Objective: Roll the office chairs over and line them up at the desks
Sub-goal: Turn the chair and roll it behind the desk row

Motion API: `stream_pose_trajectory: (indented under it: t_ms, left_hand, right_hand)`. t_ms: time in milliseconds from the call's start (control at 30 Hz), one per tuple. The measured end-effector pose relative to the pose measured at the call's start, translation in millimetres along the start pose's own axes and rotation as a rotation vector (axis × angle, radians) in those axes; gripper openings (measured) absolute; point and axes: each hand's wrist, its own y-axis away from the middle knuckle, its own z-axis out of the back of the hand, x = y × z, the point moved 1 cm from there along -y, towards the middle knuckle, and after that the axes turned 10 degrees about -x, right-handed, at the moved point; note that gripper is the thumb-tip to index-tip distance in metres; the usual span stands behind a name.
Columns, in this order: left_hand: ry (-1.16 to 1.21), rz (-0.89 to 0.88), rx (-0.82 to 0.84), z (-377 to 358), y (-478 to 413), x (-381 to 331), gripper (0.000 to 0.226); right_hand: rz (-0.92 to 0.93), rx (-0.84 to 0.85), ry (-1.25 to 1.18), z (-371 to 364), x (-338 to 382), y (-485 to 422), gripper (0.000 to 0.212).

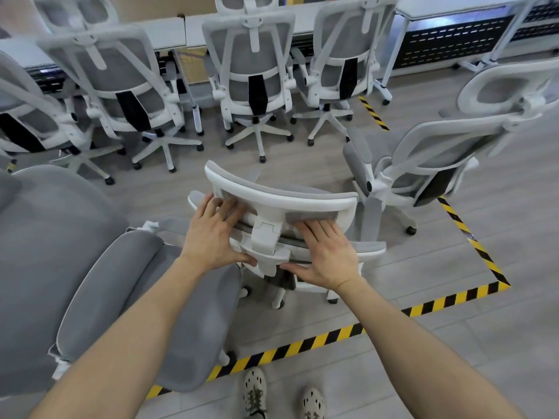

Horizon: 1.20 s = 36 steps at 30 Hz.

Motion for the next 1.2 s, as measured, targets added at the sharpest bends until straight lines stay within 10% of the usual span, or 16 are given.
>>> stream_pose_trajectory:
  t_ms: [1200]
  left_hand:
    - [0.021,0.262,-0.075,-75,-192,-70,0.118]
  right_hand:
    - [0.146,0.163,-0.191,-95,-231,-172,0.108]
